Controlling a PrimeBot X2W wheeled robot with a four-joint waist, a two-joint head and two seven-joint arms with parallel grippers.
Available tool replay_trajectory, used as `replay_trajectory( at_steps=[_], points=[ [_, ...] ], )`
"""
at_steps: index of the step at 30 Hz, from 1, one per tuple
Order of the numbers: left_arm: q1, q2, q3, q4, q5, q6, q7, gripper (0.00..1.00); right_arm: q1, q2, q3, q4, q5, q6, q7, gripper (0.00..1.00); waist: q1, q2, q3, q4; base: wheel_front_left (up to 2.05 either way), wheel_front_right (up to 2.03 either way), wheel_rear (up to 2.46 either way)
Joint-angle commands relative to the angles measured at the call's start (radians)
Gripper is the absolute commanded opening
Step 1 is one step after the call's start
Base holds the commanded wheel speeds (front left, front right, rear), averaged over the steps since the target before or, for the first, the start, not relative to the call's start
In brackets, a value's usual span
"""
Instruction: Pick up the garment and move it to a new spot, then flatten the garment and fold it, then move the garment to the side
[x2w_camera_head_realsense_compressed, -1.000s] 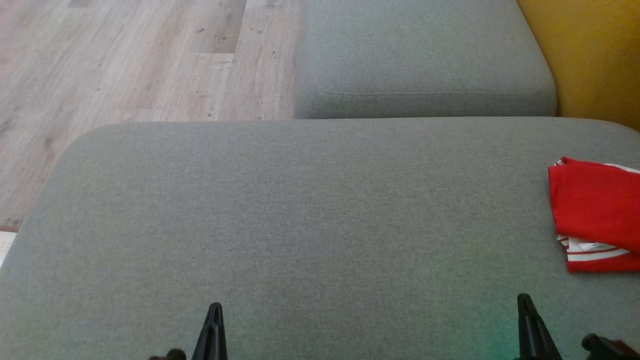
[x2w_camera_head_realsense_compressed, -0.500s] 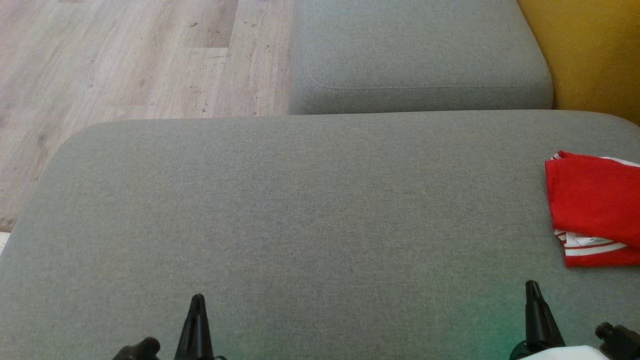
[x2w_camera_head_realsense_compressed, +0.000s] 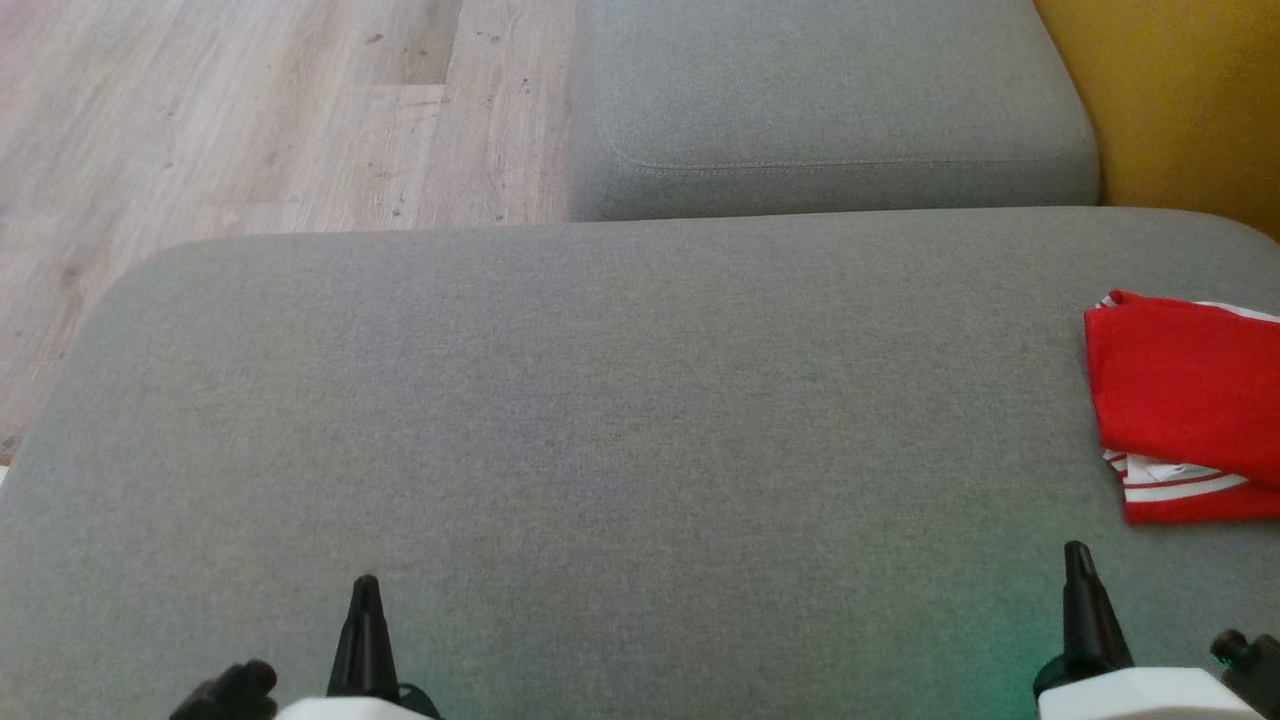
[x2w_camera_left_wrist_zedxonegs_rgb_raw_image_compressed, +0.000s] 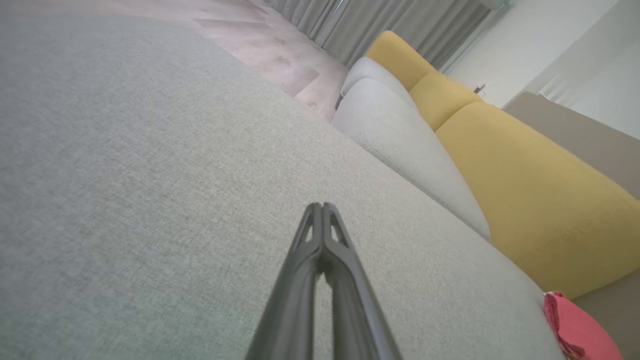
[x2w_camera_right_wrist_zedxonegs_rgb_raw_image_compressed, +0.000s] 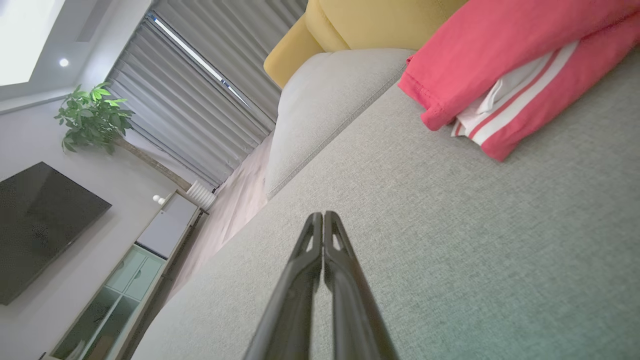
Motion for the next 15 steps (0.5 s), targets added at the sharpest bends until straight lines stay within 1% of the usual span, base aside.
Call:
replay_trajectory(
  at_steps=[1, 15],
  points=[
    [-0.057, 0.009, 0.027, -0.028, -0.022, -0.008, 0.003, 0.0, -0.052, -0.02, 0.002, -0.029, 0.024, 0.0, 0.005, 0.0, -0.0001, 0.0, 0.001, -0.001, 0.0, 0.0, 0.0],
    [-0.091, 0.011, 0.076, -0.017, -0.19, -0.039, 0.041, 0.0, -0.095, -0.023, -0.011, -0.021, 0.182, 0.0, 0.044, 0.0, -0.0001, 0.0, 0.015, -0.013, 0.0, 0.0, 0.0]
  ],
)
